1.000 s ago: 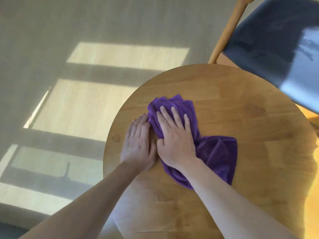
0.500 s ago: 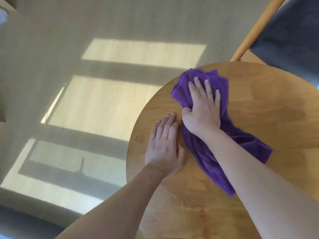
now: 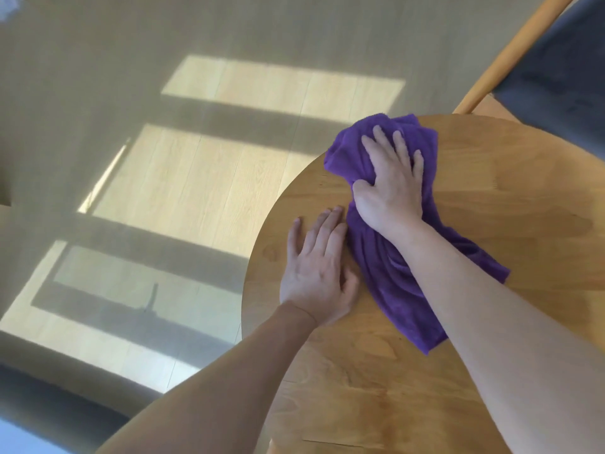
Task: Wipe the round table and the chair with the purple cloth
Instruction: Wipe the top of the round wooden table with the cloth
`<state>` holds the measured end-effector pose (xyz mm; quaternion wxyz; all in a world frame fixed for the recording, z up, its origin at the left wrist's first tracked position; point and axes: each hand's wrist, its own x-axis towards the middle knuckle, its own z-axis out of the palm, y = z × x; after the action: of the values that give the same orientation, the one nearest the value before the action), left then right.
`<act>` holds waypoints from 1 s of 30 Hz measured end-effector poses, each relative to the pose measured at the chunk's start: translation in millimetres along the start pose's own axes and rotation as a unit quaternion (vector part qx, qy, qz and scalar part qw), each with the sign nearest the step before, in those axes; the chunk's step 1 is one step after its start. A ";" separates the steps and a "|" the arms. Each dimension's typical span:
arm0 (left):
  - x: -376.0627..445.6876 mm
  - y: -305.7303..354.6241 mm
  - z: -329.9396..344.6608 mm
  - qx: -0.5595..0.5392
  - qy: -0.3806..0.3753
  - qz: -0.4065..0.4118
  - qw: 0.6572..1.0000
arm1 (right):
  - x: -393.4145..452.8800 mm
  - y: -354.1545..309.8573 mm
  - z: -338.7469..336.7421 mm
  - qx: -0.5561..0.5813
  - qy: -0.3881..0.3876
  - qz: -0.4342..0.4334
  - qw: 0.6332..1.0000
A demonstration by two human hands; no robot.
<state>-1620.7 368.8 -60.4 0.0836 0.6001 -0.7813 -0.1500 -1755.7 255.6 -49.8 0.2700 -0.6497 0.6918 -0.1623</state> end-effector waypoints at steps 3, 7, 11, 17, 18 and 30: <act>-1.2 -0.8 1.1 -0.011 0.028 -0.026 0.999 | -10.5 -2.6 4.9 -0.007 -0.067 -0.095 0.993; -1.3 -1.0 0.5 -0.036 0.049 -0.034 0.998 | -24.5 7.8 3.3 0.035 -0.060 -0.117 0.991; -0.9 -1.9 -0.6 -0.056 0.052 -0.023 0.997 | -45.8 9.6 12.1 0.025 0.030 -0.059 0.998; -1.3 -4.3 0.3 -0.124 0.068 -0.034 0.989 | -96.8 4.0 23.3 -0.004 0.059 -0.002 0.998; -0.9 -4.5 0.7 -0.137 0.073 -0.036 0.987 | -108.8 2.5 25.0 -0.007 0.052 0.002 0.999; -2.0 -1.1 -2.5 -0.069 0.026 -0.012 0.997 | -223.2 33.1 12.1 -0.039 -0.046 -0.028 0.998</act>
<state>-1618.3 370.2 -58.3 0.1429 0.6058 -0.7595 -0.1888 -1773.2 480.8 -42.2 0.2712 -0.6856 0.6661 -0.1124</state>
